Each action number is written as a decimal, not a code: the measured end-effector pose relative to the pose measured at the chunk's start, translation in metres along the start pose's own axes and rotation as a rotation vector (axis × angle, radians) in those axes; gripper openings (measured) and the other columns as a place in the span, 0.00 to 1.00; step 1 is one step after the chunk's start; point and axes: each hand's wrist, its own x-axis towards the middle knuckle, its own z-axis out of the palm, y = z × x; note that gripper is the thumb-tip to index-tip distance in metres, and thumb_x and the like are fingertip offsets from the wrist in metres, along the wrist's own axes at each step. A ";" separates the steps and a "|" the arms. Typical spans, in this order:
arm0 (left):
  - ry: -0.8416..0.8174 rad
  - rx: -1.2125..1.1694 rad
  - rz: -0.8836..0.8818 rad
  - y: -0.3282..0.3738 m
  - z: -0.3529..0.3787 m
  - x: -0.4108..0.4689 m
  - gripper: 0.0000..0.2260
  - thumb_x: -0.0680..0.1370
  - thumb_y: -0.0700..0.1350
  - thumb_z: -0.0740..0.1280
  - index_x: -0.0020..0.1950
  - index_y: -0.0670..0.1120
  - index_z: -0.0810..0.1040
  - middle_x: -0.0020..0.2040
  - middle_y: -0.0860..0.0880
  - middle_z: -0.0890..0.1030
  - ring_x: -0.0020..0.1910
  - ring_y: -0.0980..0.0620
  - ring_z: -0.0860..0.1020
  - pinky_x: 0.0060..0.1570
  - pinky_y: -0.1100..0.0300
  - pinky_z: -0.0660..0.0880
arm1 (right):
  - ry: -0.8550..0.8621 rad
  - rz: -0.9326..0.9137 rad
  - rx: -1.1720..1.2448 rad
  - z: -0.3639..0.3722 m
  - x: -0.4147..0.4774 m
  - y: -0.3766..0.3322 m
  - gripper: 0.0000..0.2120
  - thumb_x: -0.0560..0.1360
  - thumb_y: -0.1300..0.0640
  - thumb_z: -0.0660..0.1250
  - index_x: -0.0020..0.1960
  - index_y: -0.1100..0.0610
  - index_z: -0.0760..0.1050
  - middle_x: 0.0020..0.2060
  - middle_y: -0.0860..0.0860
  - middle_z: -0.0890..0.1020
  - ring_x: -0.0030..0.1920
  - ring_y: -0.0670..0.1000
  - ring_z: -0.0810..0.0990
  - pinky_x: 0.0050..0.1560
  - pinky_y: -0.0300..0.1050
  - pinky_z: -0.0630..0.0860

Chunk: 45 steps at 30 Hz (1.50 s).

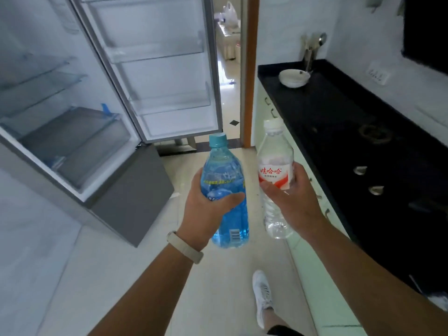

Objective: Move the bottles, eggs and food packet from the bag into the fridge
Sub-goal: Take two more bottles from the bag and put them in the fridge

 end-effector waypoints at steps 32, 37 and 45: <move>0.666 0.057 0.014 0.019 -0.103 0.189 0.35 0.62 0.50 0.77 0.66 0.43 0.71 0.55 0.42 0.82 0.53 0.42 0.83 0.55 0.37 0.79 | -0.608 -0.108 0.075 0.169 0.293 -0.016 0.21 0.69 0.52 0.76 0.57 0.42 0.70 0.46 0.42 0.82 0.46 0.38 0.81 0.42 0.34 0.77; 0.744 0.019 0.038 0.015 -0.167 0.209 0.36 0.61 0.50 0.77 0.66 0.42 0.71 0.54 0.41 0.82 0.52 0.42 0.83 0.54 0.39 0.80 | -0.689 -0.136 0.059 0.238 0.312 -0.031 0.19 0.71 0.54 0.75 0.54 0.40 0.69 0.46 0.41 0.81 0.46 0.37 0.81 0.39 0.31 0.76; 0.782 -0.013 0.077 0.022 -0.285 0.265 0.36 0.60 0.49 0.78 0.65 0.41 0.72 0.53 0.41 0.83 0.51 0.43 0.84 0.53 0.41 0.81 | -0.719 -0.194 0.001 0.367 0.350 -0.073 0.22 0.71 0.50 0.74 0.59 0.40 0.67 0.48 0.40 0.80 0.46 0.38 0.81 0.45 0.36 0.77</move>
